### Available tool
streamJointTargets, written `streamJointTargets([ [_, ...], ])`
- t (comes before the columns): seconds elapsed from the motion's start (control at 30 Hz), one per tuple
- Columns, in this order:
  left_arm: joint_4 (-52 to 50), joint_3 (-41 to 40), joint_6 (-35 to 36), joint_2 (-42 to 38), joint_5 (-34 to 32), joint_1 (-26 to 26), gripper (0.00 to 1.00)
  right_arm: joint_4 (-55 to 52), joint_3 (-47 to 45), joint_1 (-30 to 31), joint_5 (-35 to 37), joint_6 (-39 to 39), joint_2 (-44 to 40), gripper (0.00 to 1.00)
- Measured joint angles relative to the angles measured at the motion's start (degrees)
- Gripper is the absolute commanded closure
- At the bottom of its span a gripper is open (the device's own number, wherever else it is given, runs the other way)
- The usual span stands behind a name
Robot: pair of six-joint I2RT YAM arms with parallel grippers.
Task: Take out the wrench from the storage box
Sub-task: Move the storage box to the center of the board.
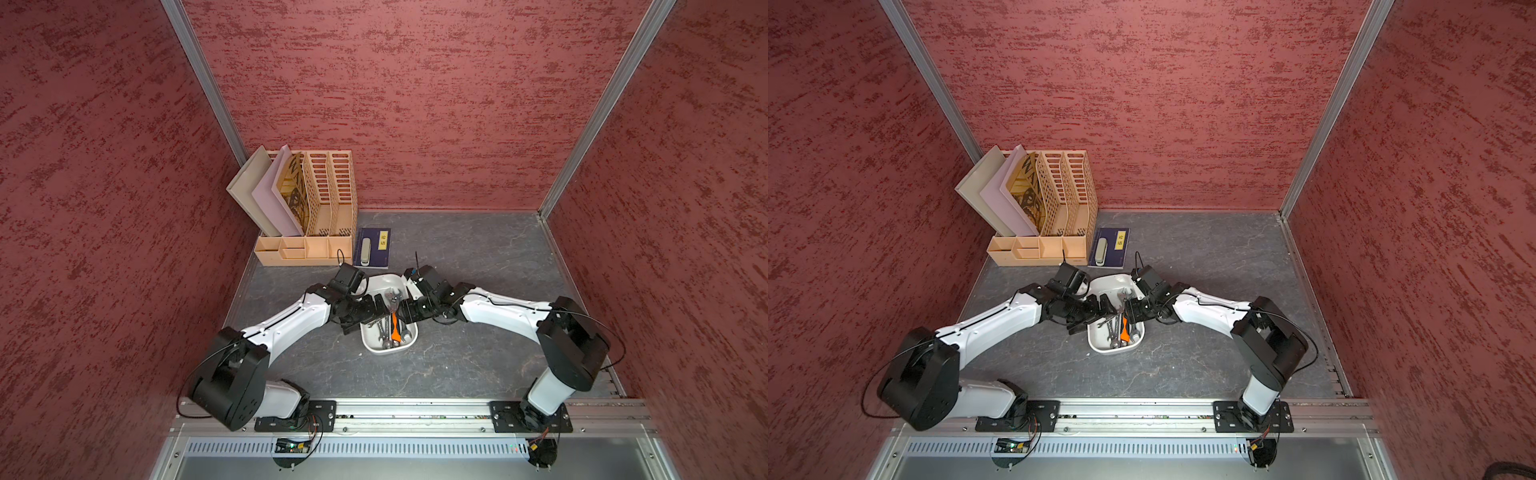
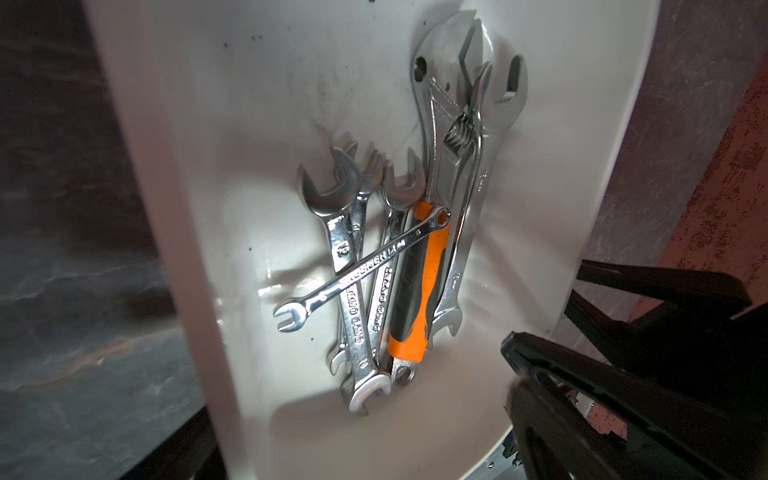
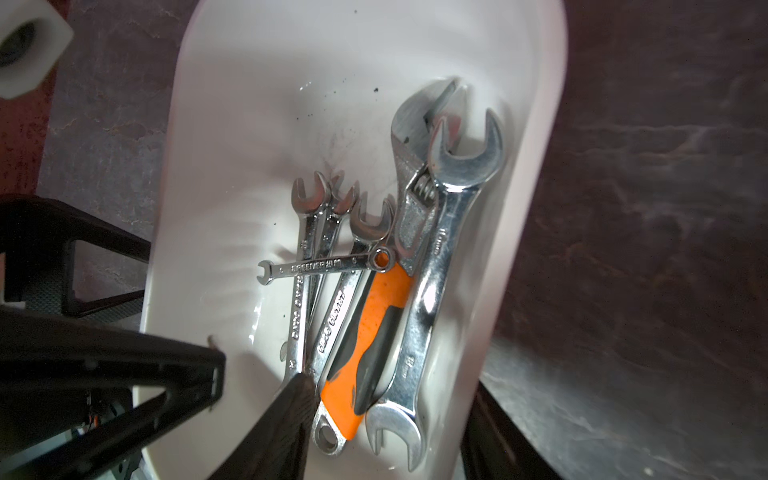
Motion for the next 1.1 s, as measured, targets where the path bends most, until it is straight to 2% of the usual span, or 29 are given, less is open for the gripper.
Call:
streamJointTargets([
  [0.3, 2.5, 14.0, 1.3, 15.0, 0.2, -1.9, 0.0, -1.7, -1.5, -6.5, 2.2, 0.2, -2.0, 0.41],
  [0.53, 4.3, 22.2, 1.4, 22.7, 1.0, -2.0, 0.0, -2.1, -1.1, -11.8, 1.5, -0.8, -1.8, 0.41],
  [0.8, 4.9, 31.8, 1.8, 30.3, 0.9, -0.5, 0.0, -4.7, 7.3, -16.4, 0.9, -2.6, 4.3, 0.41],
  [1.1, 5.7, 38.7, 1.7, 35.9, 1.0, 3.2, 0.0, -7.1, 19.0, -19.1, -1.1, -5.2, 13.3, 0.4],
])
